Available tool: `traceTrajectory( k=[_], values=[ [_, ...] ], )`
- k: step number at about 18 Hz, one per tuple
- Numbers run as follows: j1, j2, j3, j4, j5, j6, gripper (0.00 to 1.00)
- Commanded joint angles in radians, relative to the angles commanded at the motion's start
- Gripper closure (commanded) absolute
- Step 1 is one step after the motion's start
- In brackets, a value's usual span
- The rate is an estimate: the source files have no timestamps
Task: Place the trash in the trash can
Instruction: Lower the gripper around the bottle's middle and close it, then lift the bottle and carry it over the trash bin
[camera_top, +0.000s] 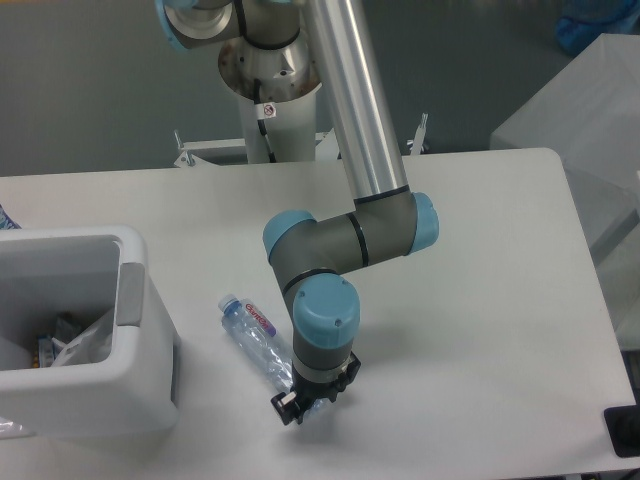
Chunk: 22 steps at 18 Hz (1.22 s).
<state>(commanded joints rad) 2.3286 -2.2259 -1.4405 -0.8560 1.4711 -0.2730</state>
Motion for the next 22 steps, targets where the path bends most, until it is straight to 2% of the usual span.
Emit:
traceTrajectory(
  k=[7, 10, 13, 16, 18, 22],
  values=[
    [0.034, 0.113, 0.092, 0.015, 0.0, 0.002, 0.41],
    [0.07, 0.185, 0.104, 0.057, -0.008, -0.011, 0.41],
    [0.069, 0.259, 0.106, 0.06, -0.021, -0.029, 0.41],
    [0.064, 0.298, 0.149, 0.066, -0.025, -0.026, 0.41],
    [0.06, 0.316, 0.181, 0.103, -0.025, -0.025, 0.41],
    [0.022, 0.353, 0.206, 0.172, -0.023, 0.003, 0.41]
  ],
)
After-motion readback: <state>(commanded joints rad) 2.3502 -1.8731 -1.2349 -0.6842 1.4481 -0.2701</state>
